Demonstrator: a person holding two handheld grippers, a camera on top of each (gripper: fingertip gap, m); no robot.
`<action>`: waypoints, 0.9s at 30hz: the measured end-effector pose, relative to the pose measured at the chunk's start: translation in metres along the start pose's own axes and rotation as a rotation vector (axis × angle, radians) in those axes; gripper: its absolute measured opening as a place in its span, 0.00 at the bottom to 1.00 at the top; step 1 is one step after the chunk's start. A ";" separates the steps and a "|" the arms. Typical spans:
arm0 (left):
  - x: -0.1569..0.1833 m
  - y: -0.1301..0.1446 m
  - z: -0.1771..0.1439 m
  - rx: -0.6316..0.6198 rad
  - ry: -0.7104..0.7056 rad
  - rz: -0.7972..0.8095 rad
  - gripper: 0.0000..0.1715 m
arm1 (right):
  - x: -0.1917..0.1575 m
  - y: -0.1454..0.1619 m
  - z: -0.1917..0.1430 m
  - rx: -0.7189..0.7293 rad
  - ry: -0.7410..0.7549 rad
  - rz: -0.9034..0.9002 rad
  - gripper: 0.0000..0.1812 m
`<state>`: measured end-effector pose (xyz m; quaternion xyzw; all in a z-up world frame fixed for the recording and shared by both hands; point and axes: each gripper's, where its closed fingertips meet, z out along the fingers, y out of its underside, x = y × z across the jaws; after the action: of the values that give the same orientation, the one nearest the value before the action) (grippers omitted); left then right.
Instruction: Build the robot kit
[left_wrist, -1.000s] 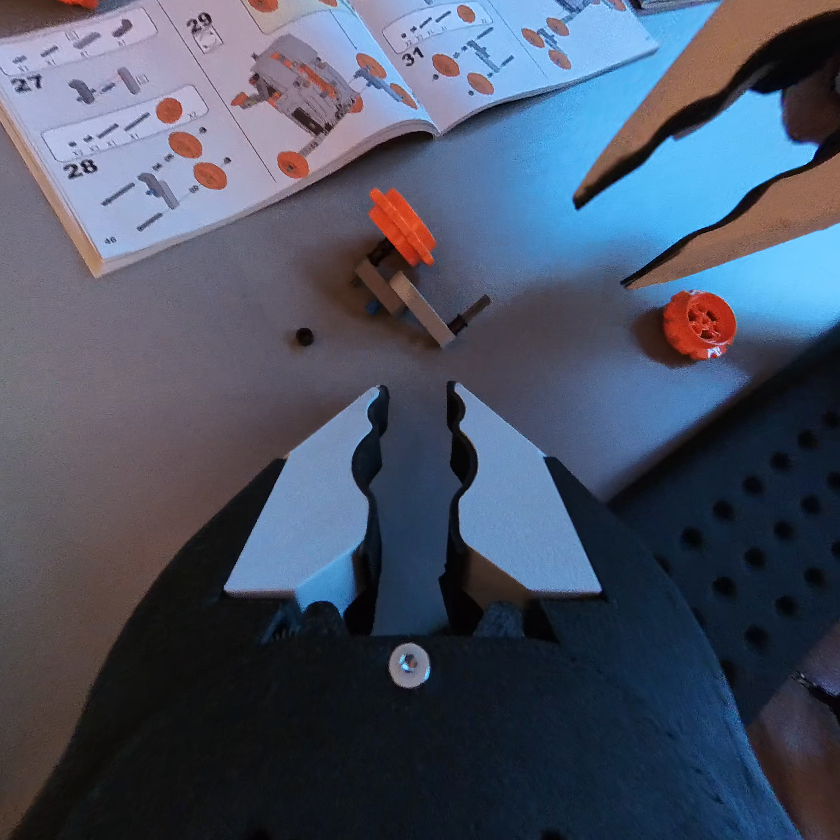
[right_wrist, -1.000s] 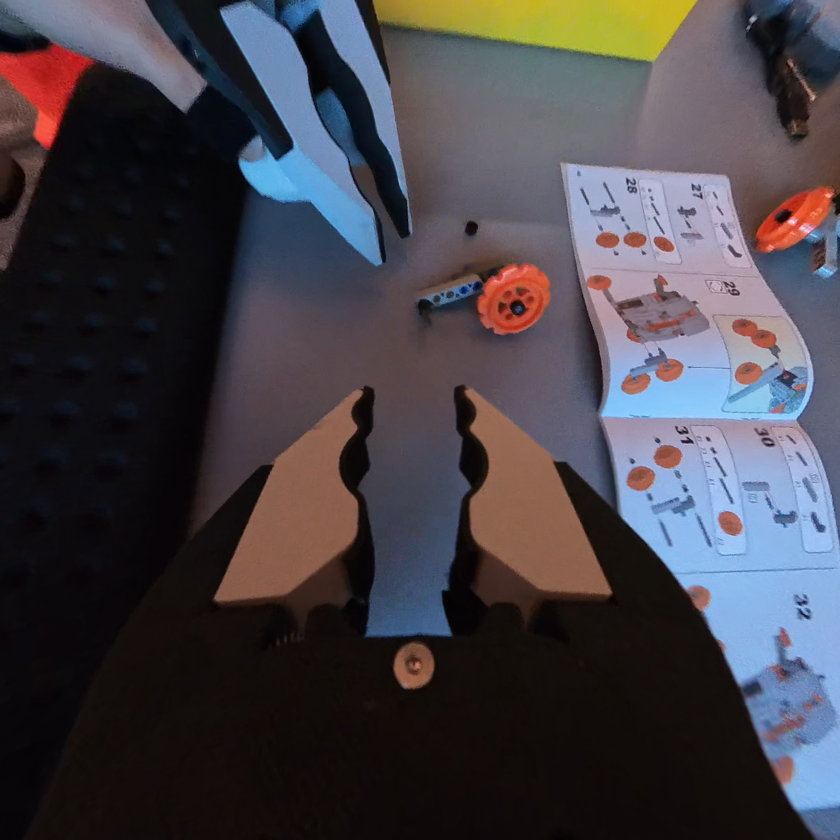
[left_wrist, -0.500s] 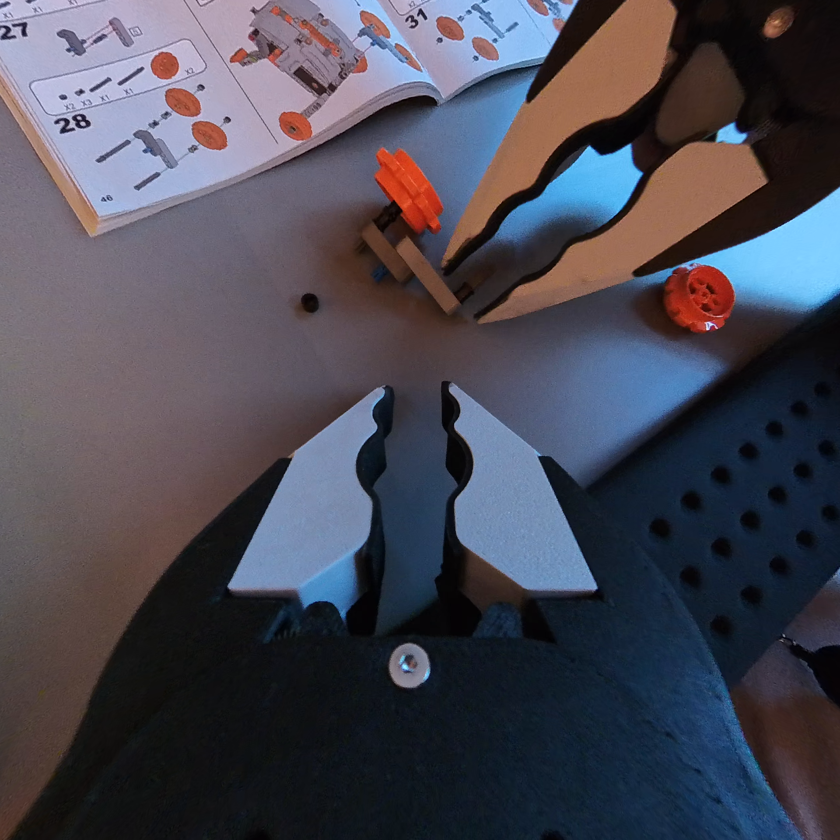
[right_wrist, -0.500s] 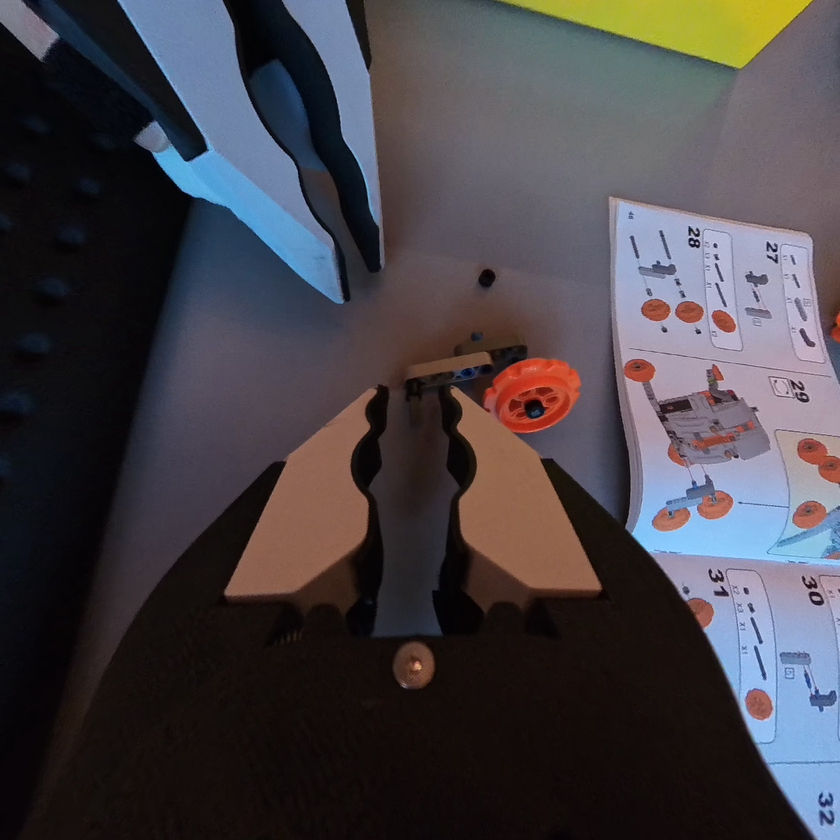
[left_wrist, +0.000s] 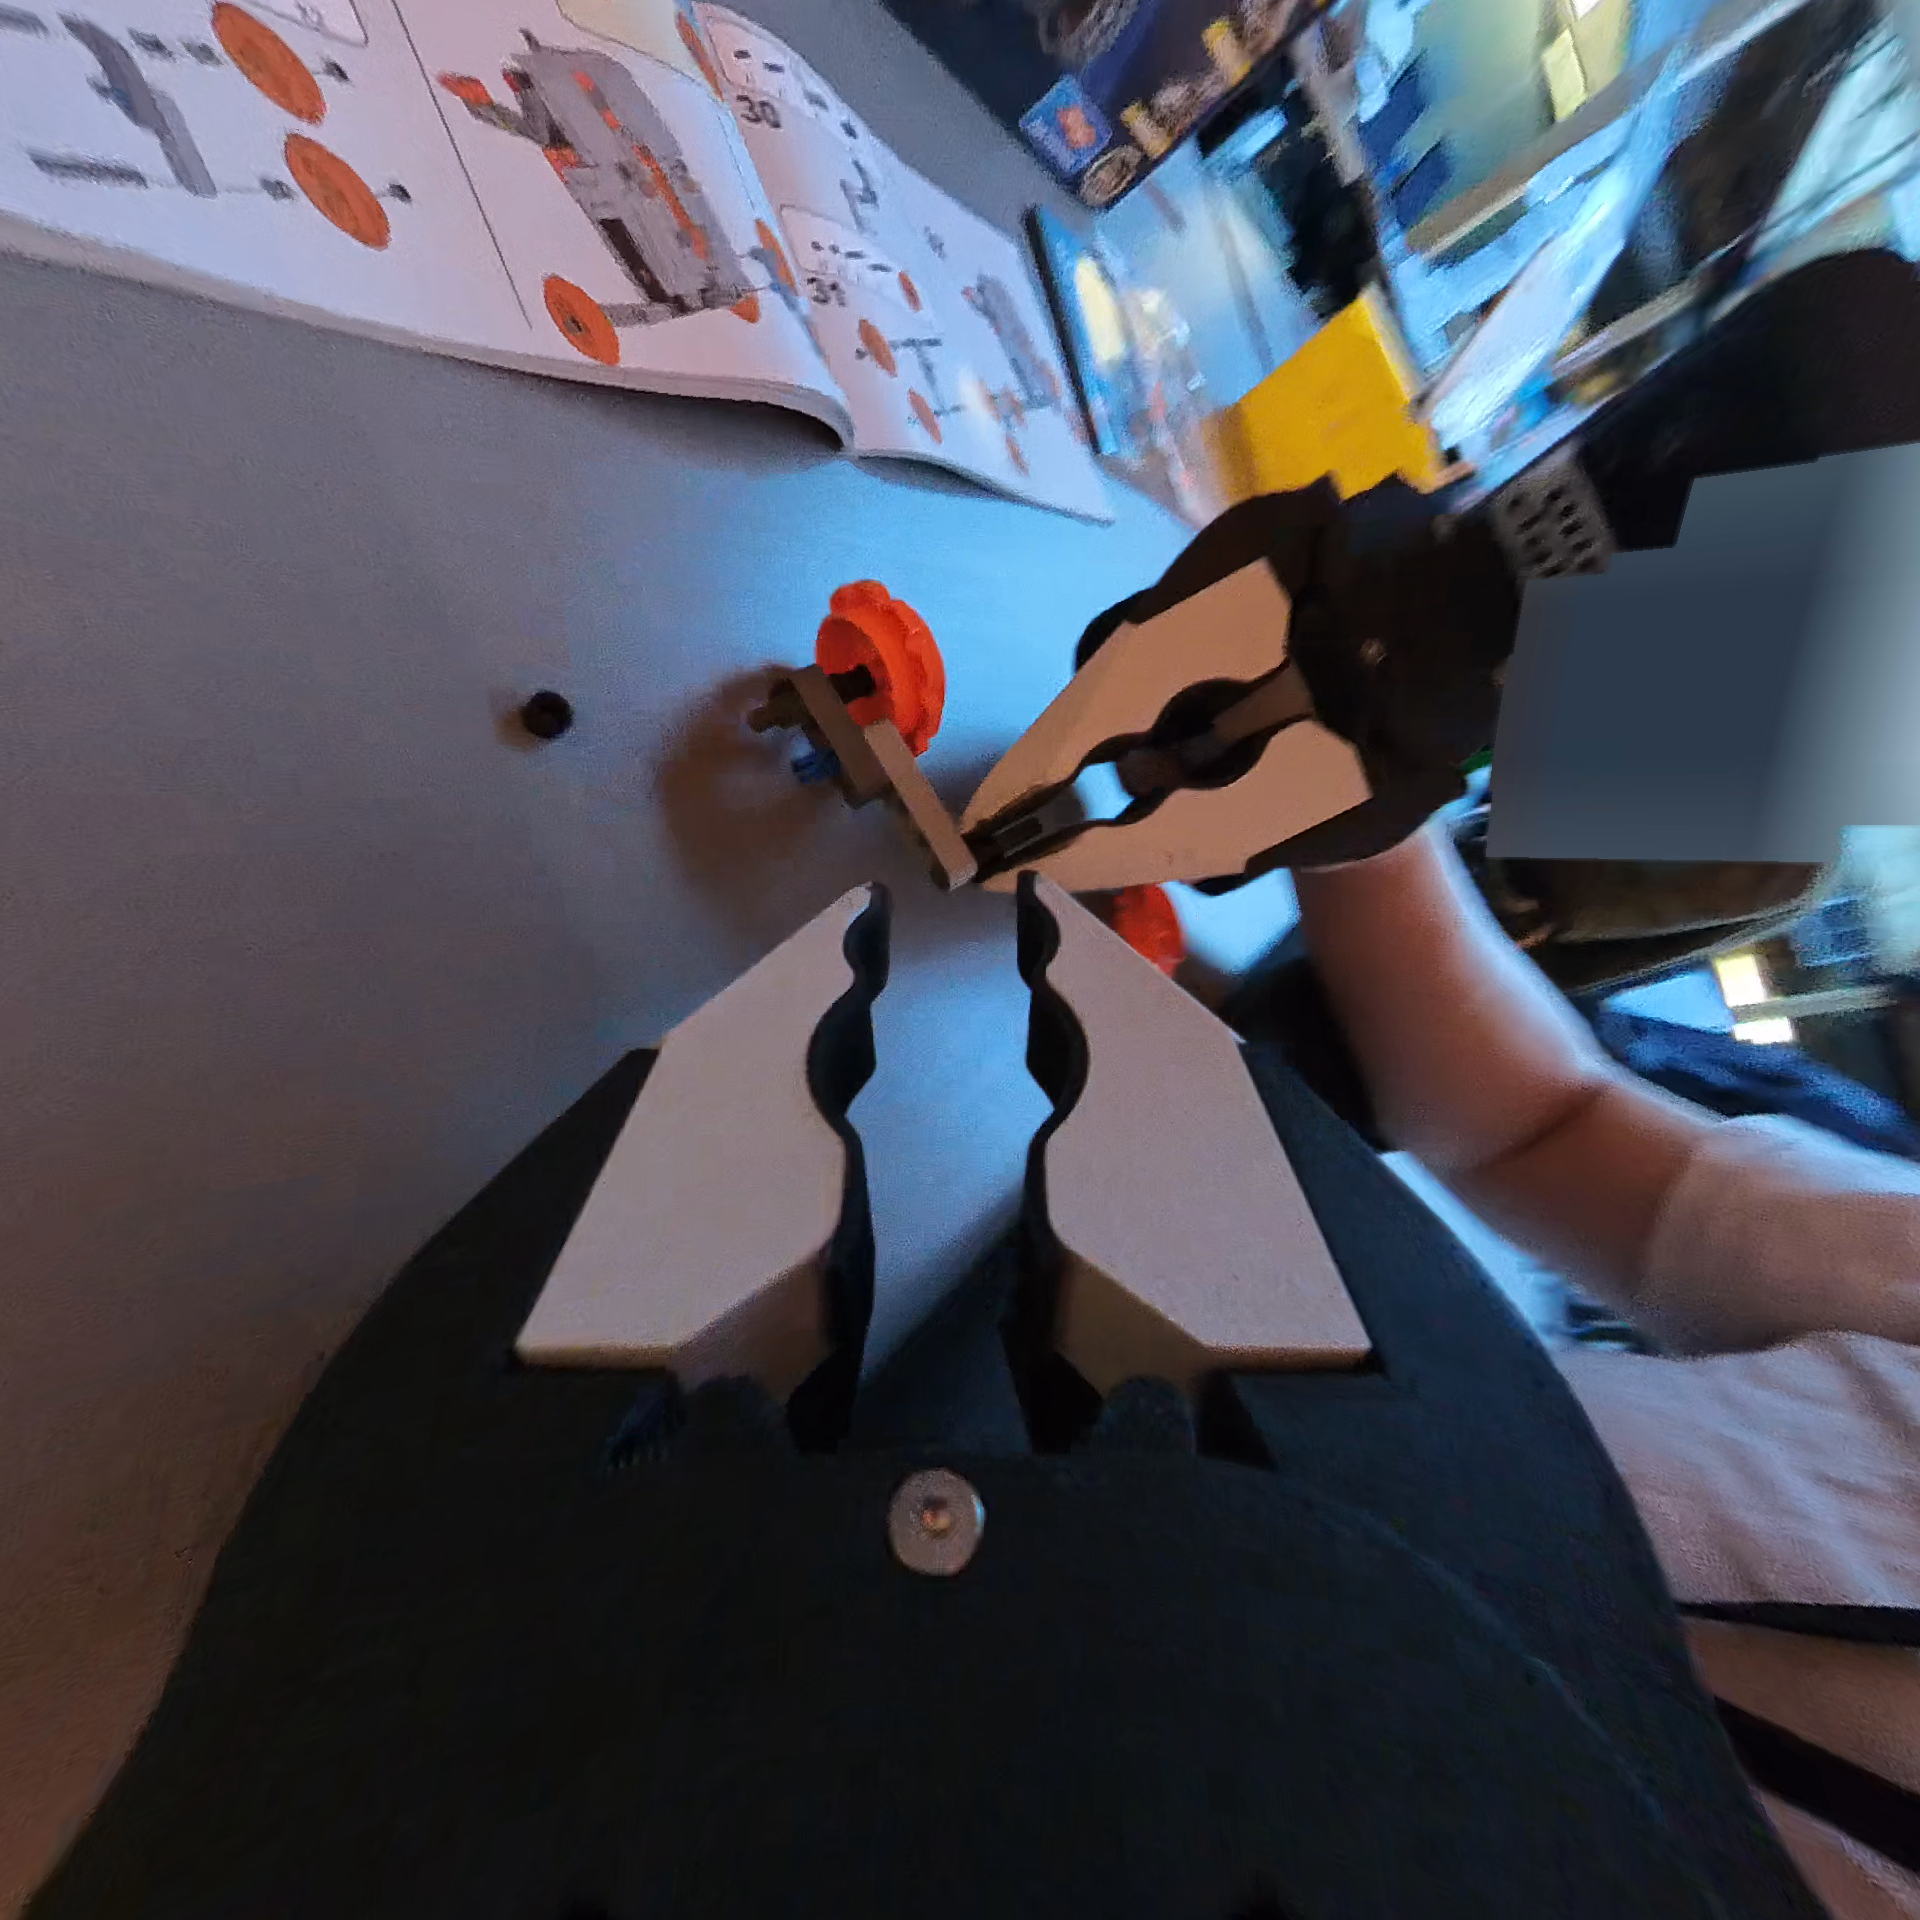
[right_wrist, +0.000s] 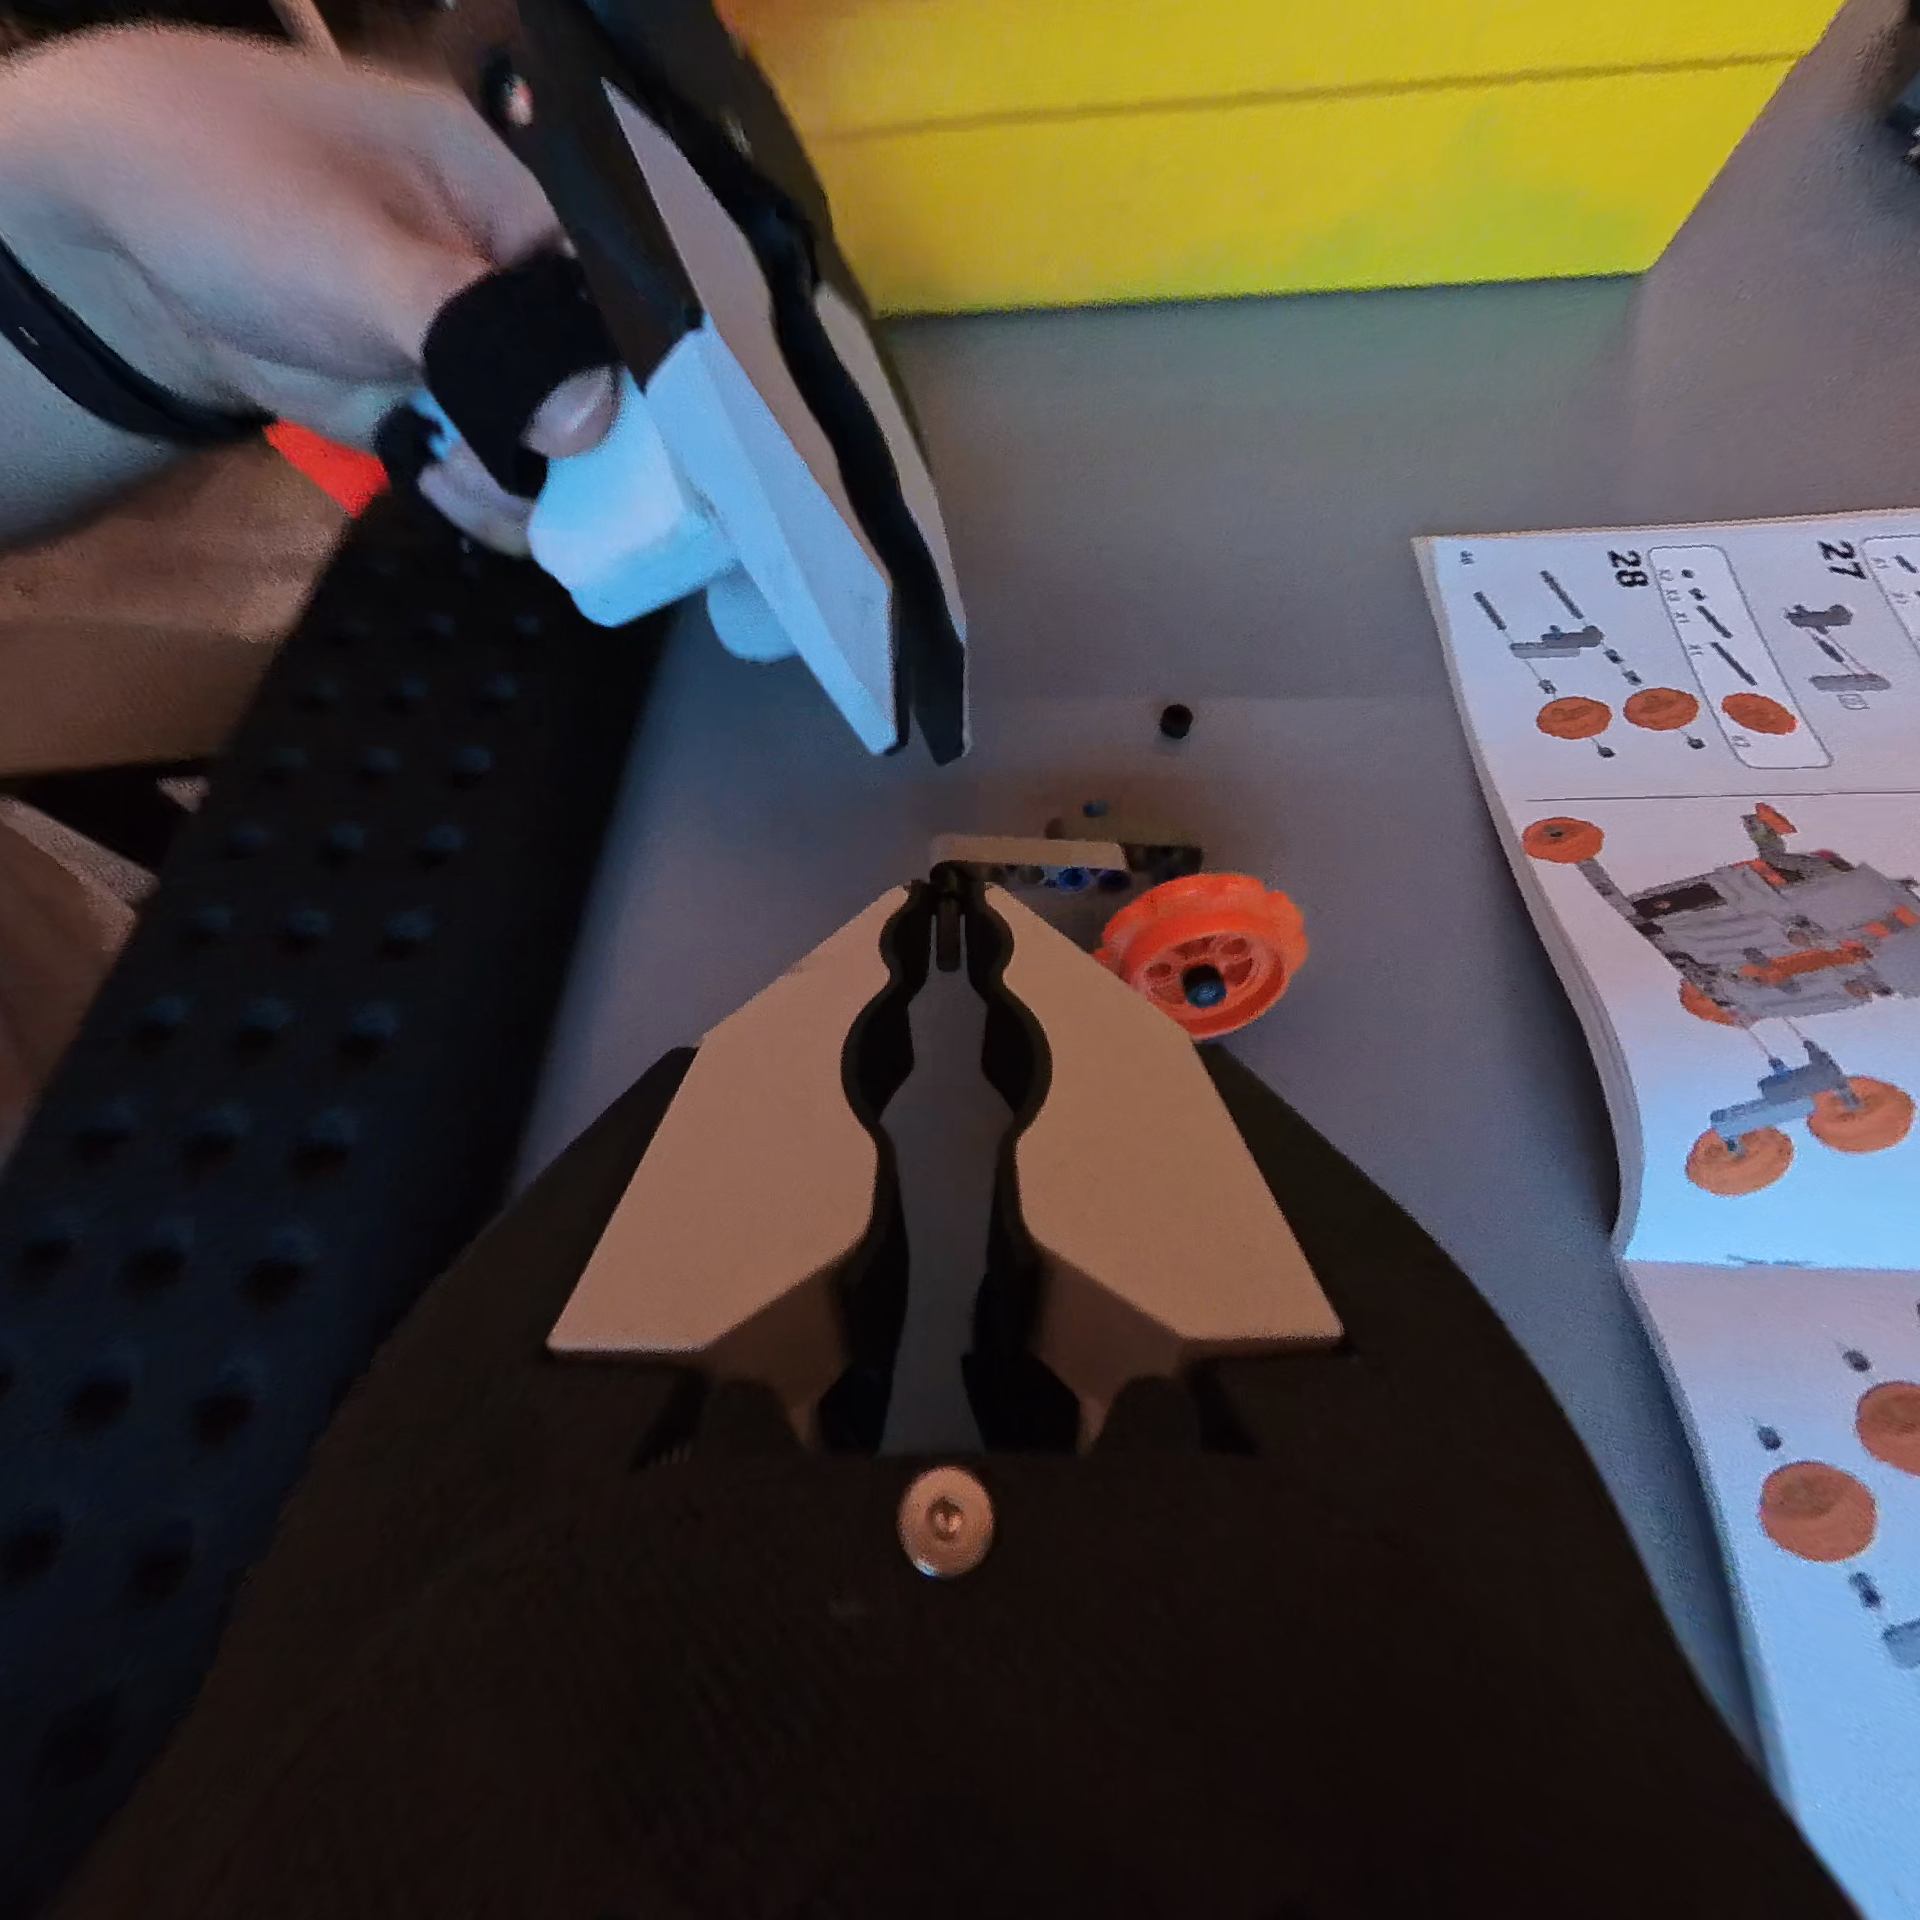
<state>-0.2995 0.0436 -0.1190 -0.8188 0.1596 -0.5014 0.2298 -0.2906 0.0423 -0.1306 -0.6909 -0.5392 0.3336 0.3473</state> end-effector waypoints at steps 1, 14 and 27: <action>0.005 -0.001 0.001 0.007 0.055 -0.057 0.12 | -0.002 -0.004 -0.004 0.037 -0.014 0.028 0.03; 0.031 0.000 0.029 0.017 0.345 -0.429 0.08 | -0.011 -0.012 -0.021 0.180 -0.066 0.093 0.03; 0.040 0.005 0.026 0.026 0.281 -0.243 0.03 | -0.022 0.050 -0.109 -0.047 0.118 0.053 0.29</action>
<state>-0.2588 0.0256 -0.1020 -0.7509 0.0834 -0.6369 0.1535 -0.1780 -0.0009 -0.1123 -0.7314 -0.5070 0.2885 0.3531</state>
